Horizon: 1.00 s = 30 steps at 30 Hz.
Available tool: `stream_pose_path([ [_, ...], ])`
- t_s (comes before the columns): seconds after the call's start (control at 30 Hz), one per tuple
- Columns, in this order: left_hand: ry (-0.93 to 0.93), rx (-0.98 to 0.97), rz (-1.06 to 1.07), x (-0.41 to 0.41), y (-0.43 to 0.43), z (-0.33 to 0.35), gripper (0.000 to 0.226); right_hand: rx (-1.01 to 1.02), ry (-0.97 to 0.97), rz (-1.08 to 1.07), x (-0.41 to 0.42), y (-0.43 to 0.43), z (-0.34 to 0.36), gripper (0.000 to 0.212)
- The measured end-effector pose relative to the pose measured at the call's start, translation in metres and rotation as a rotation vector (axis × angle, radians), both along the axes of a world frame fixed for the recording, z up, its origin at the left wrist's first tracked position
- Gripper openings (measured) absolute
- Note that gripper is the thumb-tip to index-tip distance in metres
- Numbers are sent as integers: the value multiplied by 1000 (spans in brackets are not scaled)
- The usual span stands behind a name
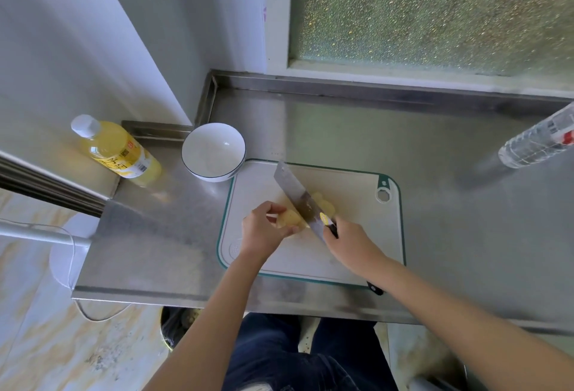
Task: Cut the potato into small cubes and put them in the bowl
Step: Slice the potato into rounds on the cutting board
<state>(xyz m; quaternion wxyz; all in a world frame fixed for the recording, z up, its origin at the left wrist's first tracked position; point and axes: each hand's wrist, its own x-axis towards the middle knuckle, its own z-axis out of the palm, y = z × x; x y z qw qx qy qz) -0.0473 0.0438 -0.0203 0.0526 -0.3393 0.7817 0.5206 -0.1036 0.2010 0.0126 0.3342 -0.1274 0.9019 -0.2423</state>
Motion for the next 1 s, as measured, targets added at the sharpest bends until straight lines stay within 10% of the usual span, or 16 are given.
stream_pose_path([
  [1.0,111,-142,10,3,24,-5,36,-84,15,-31,12,9,27,15],
])
